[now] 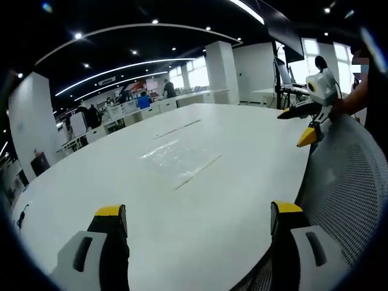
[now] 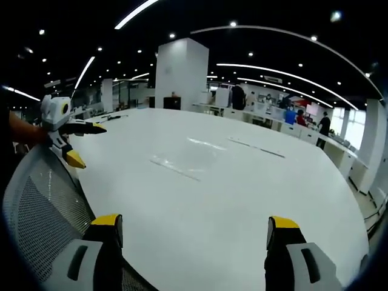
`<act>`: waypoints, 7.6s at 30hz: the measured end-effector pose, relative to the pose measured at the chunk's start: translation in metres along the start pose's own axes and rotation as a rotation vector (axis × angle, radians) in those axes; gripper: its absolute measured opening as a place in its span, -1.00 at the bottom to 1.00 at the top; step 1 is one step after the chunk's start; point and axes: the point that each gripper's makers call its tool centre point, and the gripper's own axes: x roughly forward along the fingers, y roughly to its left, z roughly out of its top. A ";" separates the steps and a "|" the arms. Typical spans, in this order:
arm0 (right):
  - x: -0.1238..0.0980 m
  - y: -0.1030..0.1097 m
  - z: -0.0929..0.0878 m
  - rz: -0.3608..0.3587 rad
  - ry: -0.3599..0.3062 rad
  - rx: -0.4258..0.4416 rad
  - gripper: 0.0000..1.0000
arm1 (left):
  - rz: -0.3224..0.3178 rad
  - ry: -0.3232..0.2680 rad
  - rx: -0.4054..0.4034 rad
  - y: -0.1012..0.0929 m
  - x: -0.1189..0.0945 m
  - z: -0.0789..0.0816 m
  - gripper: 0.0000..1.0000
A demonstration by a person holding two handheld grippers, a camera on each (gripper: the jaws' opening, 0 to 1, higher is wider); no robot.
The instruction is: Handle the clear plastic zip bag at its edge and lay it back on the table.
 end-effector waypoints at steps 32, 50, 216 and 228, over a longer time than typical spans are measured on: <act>0.000 0.001 -0.001 0.000 0.010 -0.012 0.98 | -0.010 0.040 0.038 0.011 -0.001 0.002 0.87; 0.000 -0.001 -0.002 -0.005 0.015 -0.019 0.97 | -0.027 0.063 0.176 0.031 0.003 0.027 0.83; -0.002 -0.008 -0.015 -0.043 0.091 -0.034 0.72 | -0.619 0.523 0.455 0.030 0.166 -0.024 -0.85; -0.003 -0.006 -0.012 -0.046 0.092 -0.032 0.71 | -0.605 0.504 0.467 0.028 0.165 -0.026 -0.96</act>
